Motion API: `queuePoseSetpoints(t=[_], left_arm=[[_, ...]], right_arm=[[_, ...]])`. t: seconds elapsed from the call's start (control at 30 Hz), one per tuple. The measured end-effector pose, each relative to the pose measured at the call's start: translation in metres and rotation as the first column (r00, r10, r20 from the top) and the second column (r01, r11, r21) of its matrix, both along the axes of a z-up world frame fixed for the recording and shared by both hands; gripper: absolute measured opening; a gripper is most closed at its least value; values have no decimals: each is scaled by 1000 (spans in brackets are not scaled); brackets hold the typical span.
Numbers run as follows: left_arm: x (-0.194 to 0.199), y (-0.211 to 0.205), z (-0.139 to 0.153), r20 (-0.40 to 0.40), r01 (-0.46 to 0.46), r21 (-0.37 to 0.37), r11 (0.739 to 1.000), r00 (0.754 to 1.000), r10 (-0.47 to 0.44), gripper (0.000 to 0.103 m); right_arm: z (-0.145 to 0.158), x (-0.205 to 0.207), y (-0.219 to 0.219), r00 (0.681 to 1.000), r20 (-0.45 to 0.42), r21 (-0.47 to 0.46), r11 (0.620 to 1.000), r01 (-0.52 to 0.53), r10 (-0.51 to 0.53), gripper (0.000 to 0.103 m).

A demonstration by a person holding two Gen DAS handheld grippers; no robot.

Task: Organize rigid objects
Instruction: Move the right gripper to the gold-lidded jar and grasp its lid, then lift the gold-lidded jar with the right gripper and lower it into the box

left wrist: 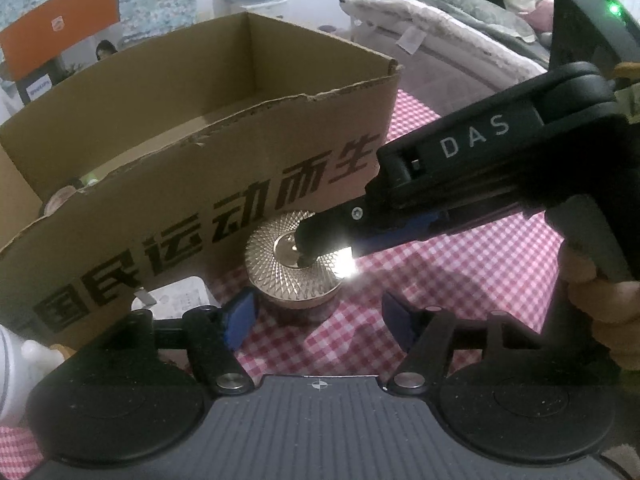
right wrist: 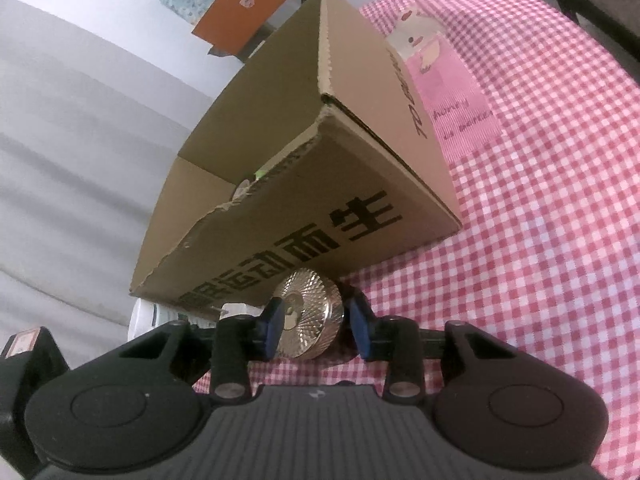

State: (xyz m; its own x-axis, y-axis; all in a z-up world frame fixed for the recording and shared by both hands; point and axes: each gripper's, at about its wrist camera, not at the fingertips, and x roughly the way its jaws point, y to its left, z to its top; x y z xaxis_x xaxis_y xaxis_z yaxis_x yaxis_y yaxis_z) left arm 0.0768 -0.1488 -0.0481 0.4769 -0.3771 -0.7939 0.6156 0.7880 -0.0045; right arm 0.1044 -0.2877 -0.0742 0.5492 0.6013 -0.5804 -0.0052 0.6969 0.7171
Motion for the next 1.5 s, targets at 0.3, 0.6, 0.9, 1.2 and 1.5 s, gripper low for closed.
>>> queuePoseSetpoints(t=[0.3,0.6,0.9,1.2,1.5], left_arm=[[-15,-11,0,-2,86,-22,996,996,-86,68],[-16,-17,0,26,105,0,994,994,-105,69],[2,-28,-10,1,83,51,995,997,-83,68],[11,-35,-14,-1,71,65,995,997,-71,63],[15,-42,-14,-6,61,60,996,998,-60,57]], right_arm=[[7,-21,-17,1000,-16,-46,999,12,-13,39],[9,-43,-35,999,-24,-54,997,47,-48,39],[4,-31,-28,998,-52,-45,998,40,-43,42],[-8,-17,-30,997,-68,-25,999,46,-47,45],[-23,-7,-32,996,-64,2,998,57,-57,49]])
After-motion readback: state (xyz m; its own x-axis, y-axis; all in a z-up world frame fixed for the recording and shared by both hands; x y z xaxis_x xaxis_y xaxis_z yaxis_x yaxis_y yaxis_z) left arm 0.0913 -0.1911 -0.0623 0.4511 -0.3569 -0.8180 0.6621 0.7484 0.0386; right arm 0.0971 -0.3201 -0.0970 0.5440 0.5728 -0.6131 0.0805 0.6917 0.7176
